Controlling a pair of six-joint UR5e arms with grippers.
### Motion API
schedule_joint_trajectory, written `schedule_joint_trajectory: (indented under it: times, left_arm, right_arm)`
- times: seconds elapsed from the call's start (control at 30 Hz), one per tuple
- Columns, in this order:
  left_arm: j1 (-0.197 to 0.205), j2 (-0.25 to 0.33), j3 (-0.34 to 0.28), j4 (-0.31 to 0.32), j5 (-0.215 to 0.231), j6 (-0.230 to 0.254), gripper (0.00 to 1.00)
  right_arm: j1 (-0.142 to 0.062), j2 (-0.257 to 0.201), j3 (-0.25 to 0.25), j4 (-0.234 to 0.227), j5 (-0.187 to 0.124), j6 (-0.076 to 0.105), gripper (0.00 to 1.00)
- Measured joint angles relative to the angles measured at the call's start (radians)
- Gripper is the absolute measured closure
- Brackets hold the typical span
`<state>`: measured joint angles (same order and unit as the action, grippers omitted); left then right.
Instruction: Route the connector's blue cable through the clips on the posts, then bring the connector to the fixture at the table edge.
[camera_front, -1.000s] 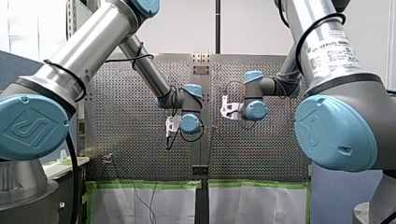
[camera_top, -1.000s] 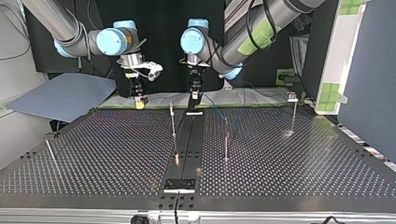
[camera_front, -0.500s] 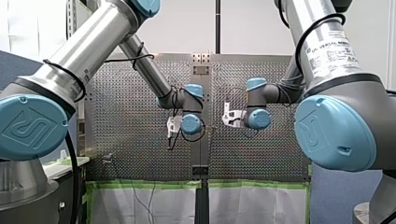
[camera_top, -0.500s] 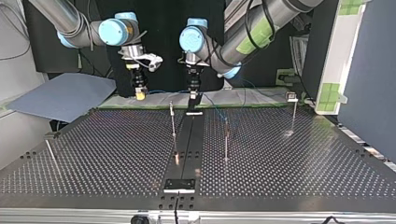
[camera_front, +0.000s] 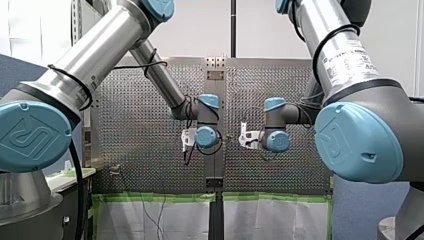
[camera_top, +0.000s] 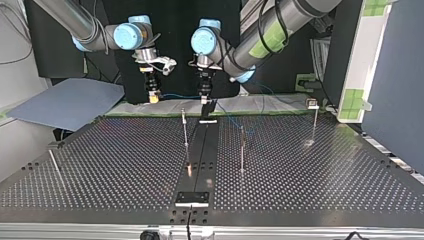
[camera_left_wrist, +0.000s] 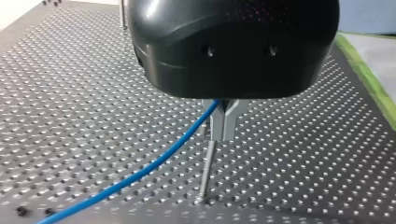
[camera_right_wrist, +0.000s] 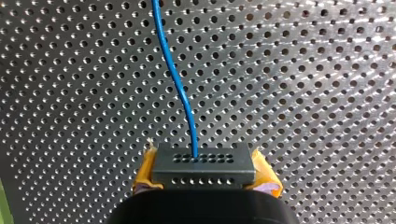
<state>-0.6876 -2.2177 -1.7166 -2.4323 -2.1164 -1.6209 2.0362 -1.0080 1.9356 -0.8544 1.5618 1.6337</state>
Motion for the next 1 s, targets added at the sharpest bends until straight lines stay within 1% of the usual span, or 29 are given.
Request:
schedule_joint_trajectory:
  times: [0.2,0.57,0.77,0.87,1.0]
  left_arm:
    - [0.001,-0.022,0.01,0.034,-0.006,-0.012,1.0]
    - [0.01,-0.024,0.013,0.045,-0.003,-0.022,1.0]
    - [0.011,-0.026,0.013,0.052,-0.001,-0.027,1.0]
    - [0.01,-0.038,0.014,0.053,-0.001,-0.028,1.0]
    - [0.006,-0.062,0.019,0.058,-0.002,-0.028,1.0]
  right_arm:
    - [-0.005,0.007,-0.003,-0.021,-0.006,-0.001,1.0]
    - [-0.018,0.012,-0.007,-0.05,-0.01,-0.002,1.0]
    - [-0.021,0.014,-0.007,-0.058,-0.02,-0.002,1.0]
    - [-0.023,0.018,-0.008,-0.06,-0.022,-0.001,1.0]
    - [-0.025,0.042,-0.02,-0.052,-0.023,-0.001,1.0]
